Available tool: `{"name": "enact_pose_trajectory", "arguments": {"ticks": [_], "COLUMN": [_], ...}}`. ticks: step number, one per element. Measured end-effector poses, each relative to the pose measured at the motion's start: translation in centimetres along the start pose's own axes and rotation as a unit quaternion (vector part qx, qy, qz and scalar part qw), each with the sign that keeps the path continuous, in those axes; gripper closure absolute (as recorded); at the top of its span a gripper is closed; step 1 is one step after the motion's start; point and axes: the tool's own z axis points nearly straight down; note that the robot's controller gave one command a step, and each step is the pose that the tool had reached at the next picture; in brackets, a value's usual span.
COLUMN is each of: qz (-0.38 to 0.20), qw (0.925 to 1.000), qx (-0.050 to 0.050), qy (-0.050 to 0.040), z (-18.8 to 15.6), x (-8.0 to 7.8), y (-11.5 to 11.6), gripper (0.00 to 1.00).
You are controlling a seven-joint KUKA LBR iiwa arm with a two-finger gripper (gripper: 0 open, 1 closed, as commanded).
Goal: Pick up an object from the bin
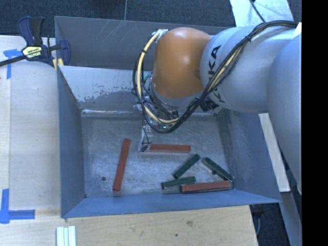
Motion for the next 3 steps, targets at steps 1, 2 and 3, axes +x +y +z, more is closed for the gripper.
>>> {"name": "enact_pose_trajectory", "arguments": {"ticks": [1, 2, 3], "qz": [-0.037, 0.017, 0.017], "qw": [0.9993, 0.9999, 0.9998], "qx": [0.000, 0.000, -0.001], "qy": [-0.0012, -0.0028, -0.0052], "z": [9.5, 9.2, 9.0], "x": [-1.3, 2.9, 2.7], "y": [-6.3, -8.3, -8.2], "gripper": [0.00, 0.00, 1.00]}}
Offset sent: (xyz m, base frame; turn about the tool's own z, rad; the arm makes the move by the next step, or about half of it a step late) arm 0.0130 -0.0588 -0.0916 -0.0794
